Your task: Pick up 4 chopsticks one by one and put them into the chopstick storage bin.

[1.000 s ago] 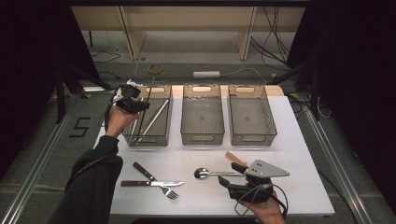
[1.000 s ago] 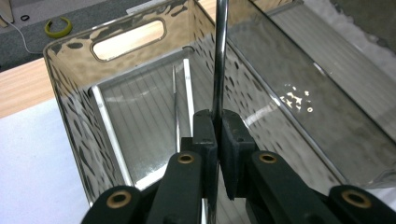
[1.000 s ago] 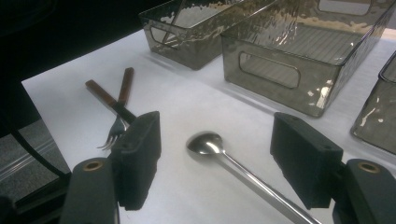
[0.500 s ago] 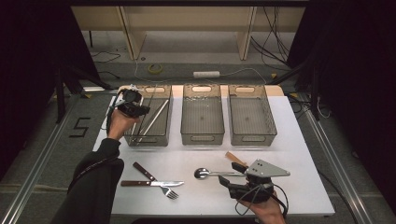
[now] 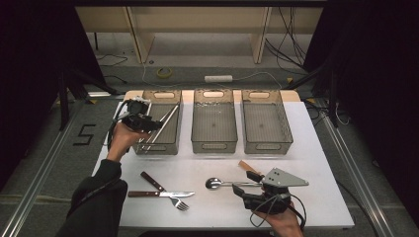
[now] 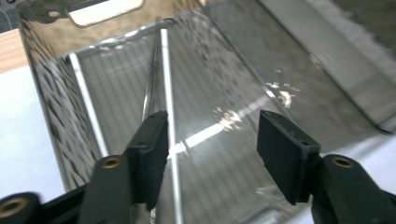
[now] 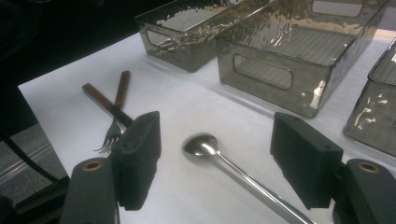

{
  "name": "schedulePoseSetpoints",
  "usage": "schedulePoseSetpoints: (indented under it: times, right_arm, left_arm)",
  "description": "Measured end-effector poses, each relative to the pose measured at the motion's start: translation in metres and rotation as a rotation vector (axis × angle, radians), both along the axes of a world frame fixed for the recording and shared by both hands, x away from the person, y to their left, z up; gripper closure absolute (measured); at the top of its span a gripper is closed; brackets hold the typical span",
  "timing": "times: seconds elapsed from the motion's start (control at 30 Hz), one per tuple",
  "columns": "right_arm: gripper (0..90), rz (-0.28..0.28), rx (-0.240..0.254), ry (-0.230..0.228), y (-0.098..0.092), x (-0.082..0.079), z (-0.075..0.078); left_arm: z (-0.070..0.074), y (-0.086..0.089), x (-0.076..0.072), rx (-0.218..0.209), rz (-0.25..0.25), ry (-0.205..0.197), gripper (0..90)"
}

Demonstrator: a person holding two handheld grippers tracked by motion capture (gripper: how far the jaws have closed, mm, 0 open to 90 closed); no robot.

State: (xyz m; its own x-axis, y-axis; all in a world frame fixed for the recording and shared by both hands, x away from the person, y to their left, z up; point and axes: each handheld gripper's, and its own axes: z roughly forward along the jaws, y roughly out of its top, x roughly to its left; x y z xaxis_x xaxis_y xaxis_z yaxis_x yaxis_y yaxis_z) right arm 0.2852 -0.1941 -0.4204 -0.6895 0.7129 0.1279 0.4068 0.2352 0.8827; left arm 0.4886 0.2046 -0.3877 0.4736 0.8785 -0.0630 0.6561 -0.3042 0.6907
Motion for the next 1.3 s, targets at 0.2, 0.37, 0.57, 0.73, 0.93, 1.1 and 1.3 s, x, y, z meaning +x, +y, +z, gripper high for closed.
schedulePoseSetpoints:
  times: [0.2,0.37,0.57,0.73,0.93,1.1,1.3]
  right_arm:
    - [34.2,-0.008,-0.001,0.007,-0.004,0.003,-0.001]
    - [33.8,-0.009,-0.014,0.018,-0.006,0.006,-0.003]
    - [33.7,0.001,-0.031,0.042,-0.009,0.010,-0.005]
    - [33.6,0.006,-0.048,0.057,-0.011,0.014,-0.007]
    - [33.4,0.027,-0.061,0.082,-0.013,0.021,-0.010]
    - [31.1,0.071,-0.079,0.116,-0.013,0.026,-0.013]
    - [30.6,0.112,-0.117,0.140,-0.011,0.032,-0.016]
  left_arm:
    - [-0.004,-0.002,-0.029,-0.014,-0.052,-0.002,35.5]
    - [-0.005,-0.005,-0.046,-0.006,-0.101,-0.004,31.9]
    - [-0.006,-0.007,-0.060,-0.009,-0.125,-0.016,30.1]
    - [-0.009,-0.012,-0.070,-0.024,-0.155,-0.030,28.0]
    - [-0.014,-0.014,-0.081,-0.094,-0.153,-0.071,26.5]
    - [-0.020,-0.013,-0.096,-0.158,-0.164,-0.121,25.6]
    - [-0.031,-0.008,-0.111,-0.218,-0.146,-0.154,24.4]
